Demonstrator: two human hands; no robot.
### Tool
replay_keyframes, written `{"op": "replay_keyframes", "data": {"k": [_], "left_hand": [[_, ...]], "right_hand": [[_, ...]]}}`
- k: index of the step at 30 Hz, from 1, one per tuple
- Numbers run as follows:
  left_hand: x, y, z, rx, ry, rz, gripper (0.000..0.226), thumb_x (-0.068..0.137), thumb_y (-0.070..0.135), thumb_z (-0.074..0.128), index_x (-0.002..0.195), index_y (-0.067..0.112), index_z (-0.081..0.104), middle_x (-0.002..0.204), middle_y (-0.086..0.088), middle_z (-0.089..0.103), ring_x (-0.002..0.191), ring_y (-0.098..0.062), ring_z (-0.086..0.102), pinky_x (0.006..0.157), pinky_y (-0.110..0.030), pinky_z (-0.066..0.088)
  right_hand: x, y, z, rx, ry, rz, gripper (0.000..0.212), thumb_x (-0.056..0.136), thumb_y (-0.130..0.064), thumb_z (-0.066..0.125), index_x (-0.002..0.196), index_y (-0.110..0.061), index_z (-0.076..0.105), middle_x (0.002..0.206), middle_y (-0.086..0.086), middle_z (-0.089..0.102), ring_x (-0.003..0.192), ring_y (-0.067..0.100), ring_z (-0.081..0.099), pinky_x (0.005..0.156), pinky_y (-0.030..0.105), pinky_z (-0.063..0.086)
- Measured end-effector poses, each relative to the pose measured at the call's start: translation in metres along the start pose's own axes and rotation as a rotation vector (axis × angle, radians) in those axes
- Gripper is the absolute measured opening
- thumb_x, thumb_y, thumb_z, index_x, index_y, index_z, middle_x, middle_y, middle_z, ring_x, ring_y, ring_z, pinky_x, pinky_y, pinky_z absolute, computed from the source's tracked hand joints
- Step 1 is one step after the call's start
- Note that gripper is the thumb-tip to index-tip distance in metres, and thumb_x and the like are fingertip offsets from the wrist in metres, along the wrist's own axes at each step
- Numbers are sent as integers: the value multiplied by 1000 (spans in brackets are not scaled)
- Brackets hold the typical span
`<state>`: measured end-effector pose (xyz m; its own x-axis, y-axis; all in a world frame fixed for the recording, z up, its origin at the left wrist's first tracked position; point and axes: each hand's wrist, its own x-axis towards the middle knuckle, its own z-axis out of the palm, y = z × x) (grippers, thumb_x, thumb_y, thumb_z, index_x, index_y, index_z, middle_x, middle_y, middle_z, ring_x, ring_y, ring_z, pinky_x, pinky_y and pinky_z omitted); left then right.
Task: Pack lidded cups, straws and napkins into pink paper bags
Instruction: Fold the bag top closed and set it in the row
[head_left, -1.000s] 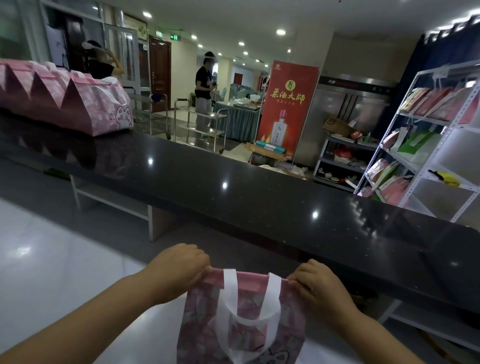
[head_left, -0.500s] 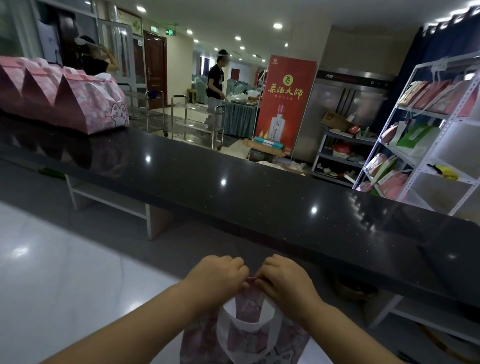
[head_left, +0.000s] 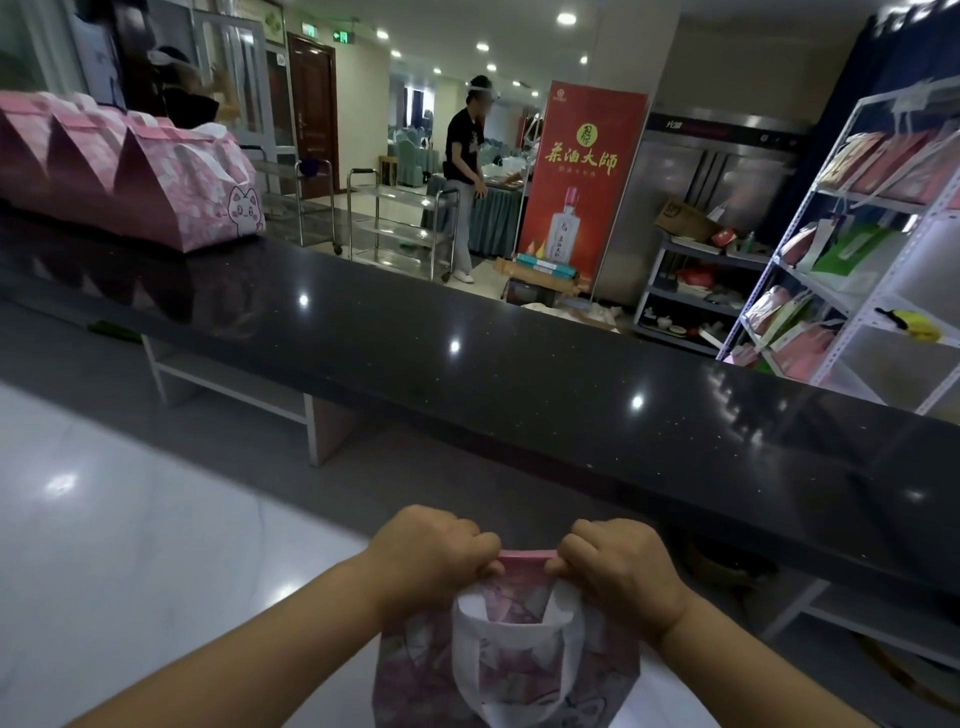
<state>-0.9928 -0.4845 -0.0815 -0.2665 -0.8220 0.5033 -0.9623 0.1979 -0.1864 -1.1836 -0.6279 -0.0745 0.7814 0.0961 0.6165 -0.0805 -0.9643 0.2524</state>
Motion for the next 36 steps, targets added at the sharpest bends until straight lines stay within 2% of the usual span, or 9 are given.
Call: {"op": "replay_keyframes", "data": {"k": [4, 9, 13, 15, 18, 24, 31, 34, 36], "left_hand": [[-6, -2, -4, -26, -52, 4, 26, 77, 42, 71, 63, 24, 59, 48, 9, 54, 37, -8, 47, 33, -14, 38], [-10, 0, -12, -33, -86, -46, 29, 70, 40, 78, 59, 23, 58, 44, 8, 51, 33, -10, 45, 32, -13, 34], [-23, 11, -25, -54, -109, -159, 30, 69, 37, 80, 59, 22, 56, 44, 7, 51, 33, -12, 45, 32, -13, 34], [-34, 20, -34, -77, -89, -263, 29, 71, 34, 79, 60, 21, 55, 45, 7, 53, 33, -13, 46, 32, -16, 37], [-47, 37, -44, -66, -80, -463, 29, 72, 30, 79, 61, 18, 54, 45, 2, 55, 33, -17, 48, 34, -20, 37], [-56, 82, -63, -76, -197, -857, 21, 95, 29, 38, 107, 20, 52, 95, -4, 67, 83, -27, 61, 66, -33, 44], [-61, 135, -90, -183, -259, -975, 37, 94, 13, 40, 130, 10, 41, 129, -4, 51, 78, -28, 64, 65, -38, 52], [-78, 165, -98, -421, -13, -1191, 39, 98, 32, 32, 135, 20, 35, 89, -5, 66, 66, -25, 65, 65, -39, 55], [-91, 184, -102, -394, 54, -1270, 41, 97, 37, 27, 137, 28, 29, 83, -3, 67, 67, -24, 64, 70, -41, 53]], "right_hand": [[-4, 2, 2, 137, 113, 105, 28, 99, -36, 38, 81, -22, 55, 55, -2, 58, 42, 10, 50, 42, 20, 46], [1, -5, 7, 82, 156, 342, 57, 101, -38, 29, 70, -10, 66, 49, 0, 56, 36, 11, 50, 38, 15, 42], [4, -13, 6, 83, 106, 464, 43, 99, -37, 38, 81, -9, 66, 57, 1, 60, 43, 13, 54, 40, 20, 46], [3, -19, 2, 139, 70, 557, 23, 90, -27, 58, 98, -7, 66, 75, 7, 66, 61, 17, 62, 55, 28, 56], [-7, -31, -2, 214, -16, 642, 37, 84, -30, 63, 114, -9, 61, 106, 11, 64, 94, 23, 62, 86, 30, 47], [-36, -73, -21, 326, -209, 732, 50, 85, -44, 55, 128, -19, 51, 130, 4, 54, 118, 20, 51, 100, 33, 41], [-69, -130, -49, 567, -262, 564, 70, 80, -76, 27, 128, -28, 46, 125, -8, 51, 109, 5, 48, 91, 20, 38], [-91, -153, -52, 701, -223, 503, 64, 79, -77, 35, 130, -39, 32, 128, -18, 41, 112, -1, 43, 96, 20, 37], [-102, -164, -52, 691, -221, 504, 68, 80, -68, 45, 136, -33, 31, 129, -22, 34, 116, 0, 38, 99, 20, 32]]}}
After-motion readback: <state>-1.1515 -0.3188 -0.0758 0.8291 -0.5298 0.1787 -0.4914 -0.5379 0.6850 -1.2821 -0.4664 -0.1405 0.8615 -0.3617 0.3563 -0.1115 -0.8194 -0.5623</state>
